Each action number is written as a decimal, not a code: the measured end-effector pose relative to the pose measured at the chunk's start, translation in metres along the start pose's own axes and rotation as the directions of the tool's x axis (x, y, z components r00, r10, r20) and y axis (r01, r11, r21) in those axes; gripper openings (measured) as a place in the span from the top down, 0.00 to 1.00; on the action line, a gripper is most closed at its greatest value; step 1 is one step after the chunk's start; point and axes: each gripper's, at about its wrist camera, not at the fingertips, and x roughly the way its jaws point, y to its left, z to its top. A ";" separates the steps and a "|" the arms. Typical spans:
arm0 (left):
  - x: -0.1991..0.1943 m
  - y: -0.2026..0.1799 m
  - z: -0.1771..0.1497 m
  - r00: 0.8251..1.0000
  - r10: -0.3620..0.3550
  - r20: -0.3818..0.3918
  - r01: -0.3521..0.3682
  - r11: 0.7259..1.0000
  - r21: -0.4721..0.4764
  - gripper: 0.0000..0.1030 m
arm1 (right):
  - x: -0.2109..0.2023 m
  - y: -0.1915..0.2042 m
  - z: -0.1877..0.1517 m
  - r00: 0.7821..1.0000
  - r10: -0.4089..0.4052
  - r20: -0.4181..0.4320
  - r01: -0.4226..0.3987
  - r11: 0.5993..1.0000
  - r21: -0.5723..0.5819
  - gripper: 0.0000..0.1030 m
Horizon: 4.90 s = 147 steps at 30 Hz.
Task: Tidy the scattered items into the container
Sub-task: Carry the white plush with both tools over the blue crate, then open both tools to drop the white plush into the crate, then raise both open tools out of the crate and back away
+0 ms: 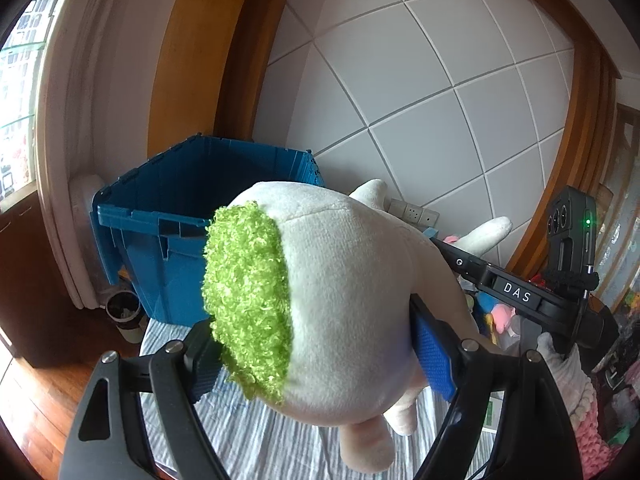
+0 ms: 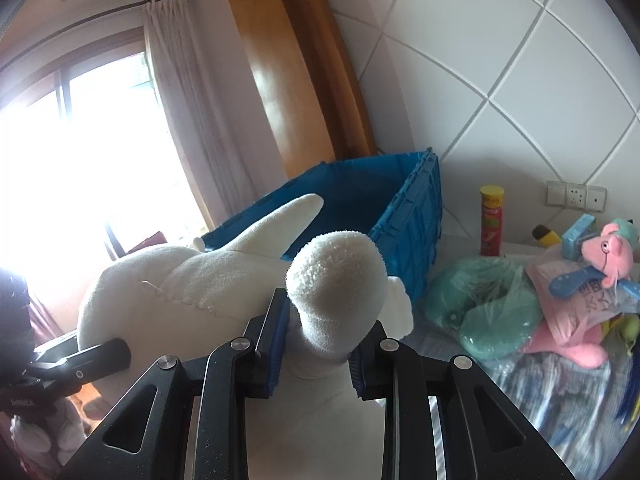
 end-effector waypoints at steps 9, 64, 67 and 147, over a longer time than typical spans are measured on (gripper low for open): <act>0.027 0.054 0.062 0.998 -0.068 0.014 0.067 0.997 0.040 0.21 | 0.048 0.028 0.038 0.995 -0.091 0.038 0.090 0.996 0.022 0.74; 0.355 0.246 0.210 0.929 0.023 -0.370 -0.035 0.999 -0.025 0.11 | 0.409 -0.088 0.152 0.939 -0.124 -0.322 0.206 0.950 0.236 0.27; 0.356 0.242 0.211 0.923 0.098 -0.372 -0.093 0.995 0.032 0.03 | 0.413 -0.085 0.150 0.933 -0.137 -0.334 0.214 0.955 0.206 0.15; 0.112 0.133 0.036 0.934 0.320 -0.158 -0.305 0.946 0.109 0.00 | 0.110 0.065 0.002 0.946 -0.322 -0.035 0.321 0.946 -0.047 0.00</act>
